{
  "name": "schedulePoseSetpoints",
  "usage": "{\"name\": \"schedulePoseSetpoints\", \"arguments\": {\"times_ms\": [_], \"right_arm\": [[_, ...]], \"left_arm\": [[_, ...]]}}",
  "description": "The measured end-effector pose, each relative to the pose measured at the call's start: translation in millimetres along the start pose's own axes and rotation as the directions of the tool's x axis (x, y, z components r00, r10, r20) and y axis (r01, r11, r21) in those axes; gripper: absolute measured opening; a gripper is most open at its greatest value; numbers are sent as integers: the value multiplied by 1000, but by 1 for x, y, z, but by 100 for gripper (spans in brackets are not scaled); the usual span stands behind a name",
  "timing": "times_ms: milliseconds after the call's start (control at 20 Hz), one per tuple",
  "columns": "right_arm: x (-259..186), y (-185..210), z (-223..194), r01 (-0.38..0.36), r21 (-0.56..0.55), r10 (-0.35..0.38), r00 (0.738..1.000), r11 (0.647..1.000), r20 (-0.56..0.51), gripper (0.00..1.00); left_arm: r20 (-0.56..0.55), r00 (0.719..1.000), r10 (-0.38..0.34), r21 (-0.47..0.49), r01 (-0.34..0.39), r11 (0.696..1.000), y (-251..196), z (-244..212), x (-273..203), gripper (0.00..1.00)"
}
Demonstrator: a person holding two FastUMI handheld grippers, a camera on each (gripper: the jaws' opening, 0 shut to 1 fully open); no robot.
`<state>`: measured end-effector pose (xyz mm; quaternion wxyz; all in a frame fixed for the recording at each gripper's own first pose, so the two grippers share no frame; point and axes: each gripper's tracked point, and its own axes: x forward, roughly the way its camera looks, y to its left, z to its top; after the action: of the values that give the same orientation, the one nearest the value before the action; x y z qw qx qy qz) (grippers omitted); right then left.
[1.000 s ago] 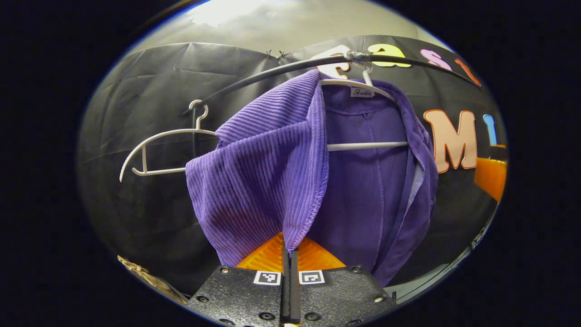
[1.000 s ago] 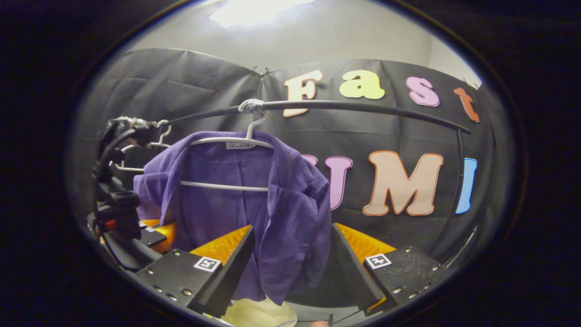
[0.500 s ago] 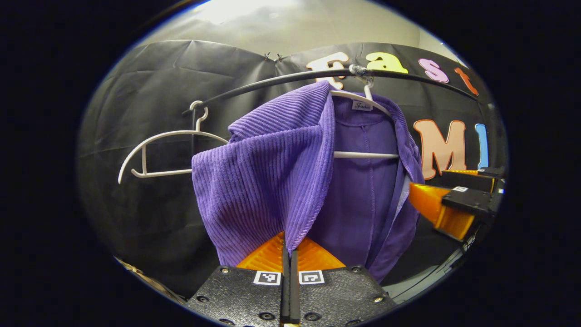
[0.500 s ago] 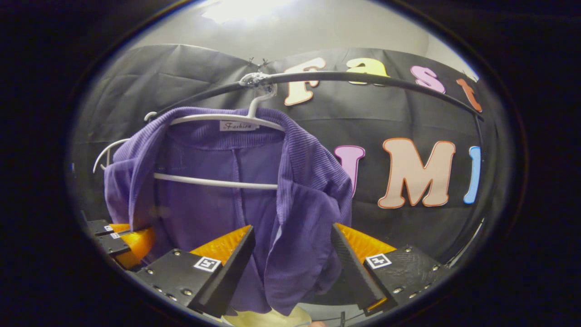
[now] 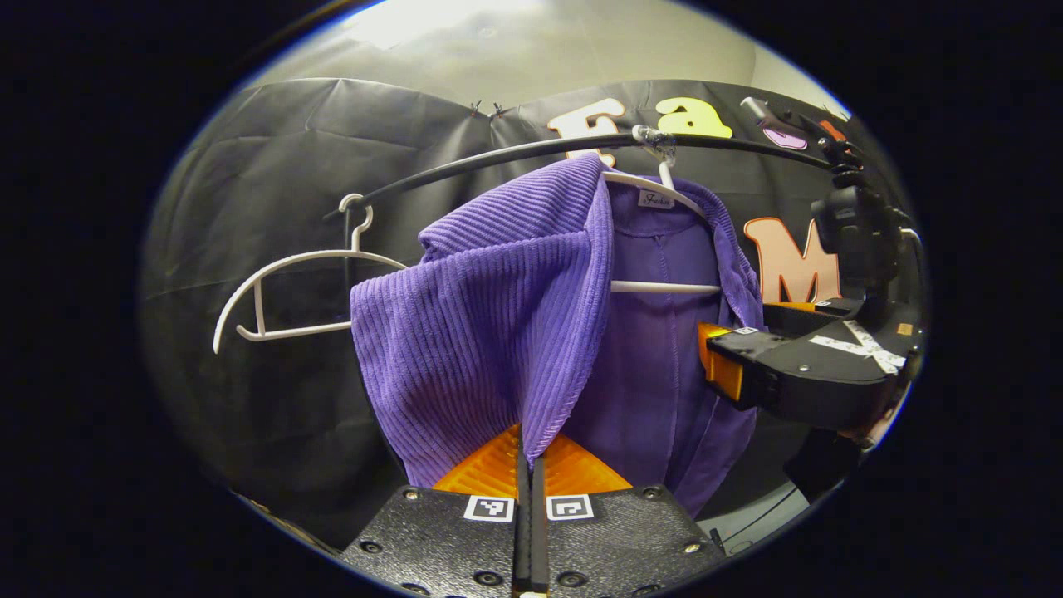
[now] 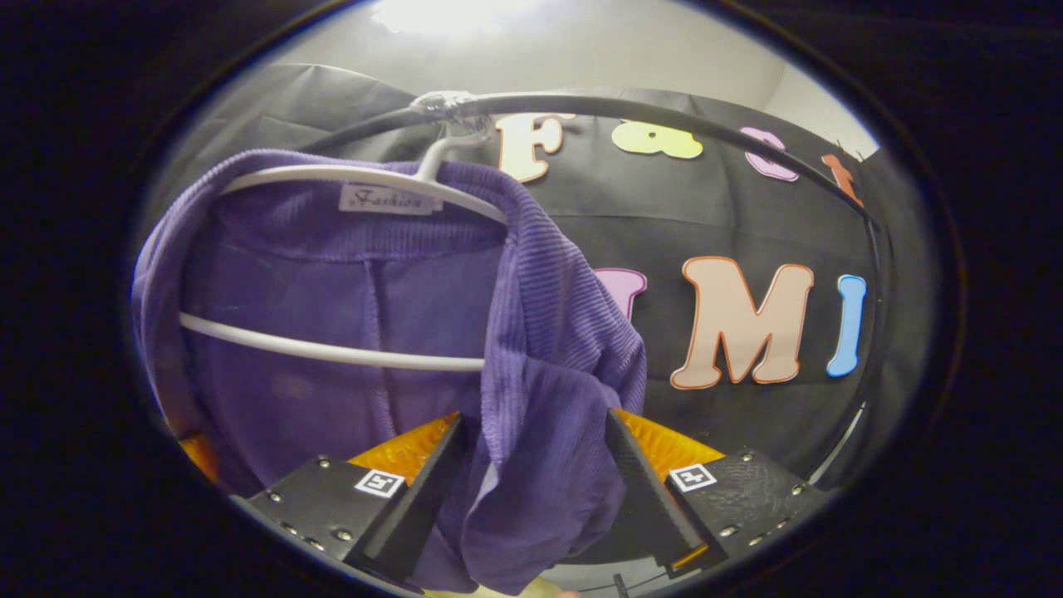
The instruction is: Grasp the clothes on the hanger with both hands and then place them into the laundry hamper below.
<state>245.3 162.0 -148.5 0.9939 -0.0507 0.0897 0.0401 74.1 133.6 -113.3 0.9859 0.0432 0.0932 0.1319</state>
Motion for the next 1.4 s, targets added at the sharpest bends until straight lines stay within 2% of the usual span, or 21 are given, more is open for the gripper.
{"name": "schedulePoseSetpoints", "arguments": {"times_ms": [250,350,400,450,600,650,900,950,1000,1050,1300,1400], "right_arm": [[9,-17,-18,34,9,-33,997,999,-62,96],[10,-26,-21,49,18,-47,996,999,-78,74],[12,-26,-23,39,20,-38,995,999,-90,67],[7,-28,-22,53,14,-52,994,998,-93,67],[9,-34,-20,67,1,-67,994,998,-90,12],[8,-35,-20,69,-4,-69,994,998,-88,9],[-1,-47,-7,91,-5,-91,994,996,-60,9],[9,-54,-5,101,1,-101,994,995,-45,9],[4,-56,0,100,6,-99,994,995,-44,1],[3,-59,2,104,7,-104,994,995,-42,1],[3,-75,16,121,-10,-121,993,993,-8,3],[4,-81,23,128,-12,-128,992,992,6,1]], "left_arm": [[2,1000,5,10,-5,1000,4,2,-1,0],[3,1000,10,13,-10,1000,5,2,-2,2],[4,1000,15,16,-15,1000,7,3,-2,0],[5,1000,20,17,-20,1000,9,4,-3,0],[10,999,34,13,-34,999,13,5,-6,2],[12,999,39,12,-39,999,14,7,-8,2],[38,997,69,4,-69,998,24,21,-21,0],[44,996,78,2,-78,997,28,25,-25,2],[53,995,90,-2,-90,996,32,29,-28,0],[60,993,99,-6,-99,995,35,34,-31,2],[97,986,136,-31,-134,991,51,59,-51,0],[116,982,147,-45,-143,989,57,71,-60,0]]}}
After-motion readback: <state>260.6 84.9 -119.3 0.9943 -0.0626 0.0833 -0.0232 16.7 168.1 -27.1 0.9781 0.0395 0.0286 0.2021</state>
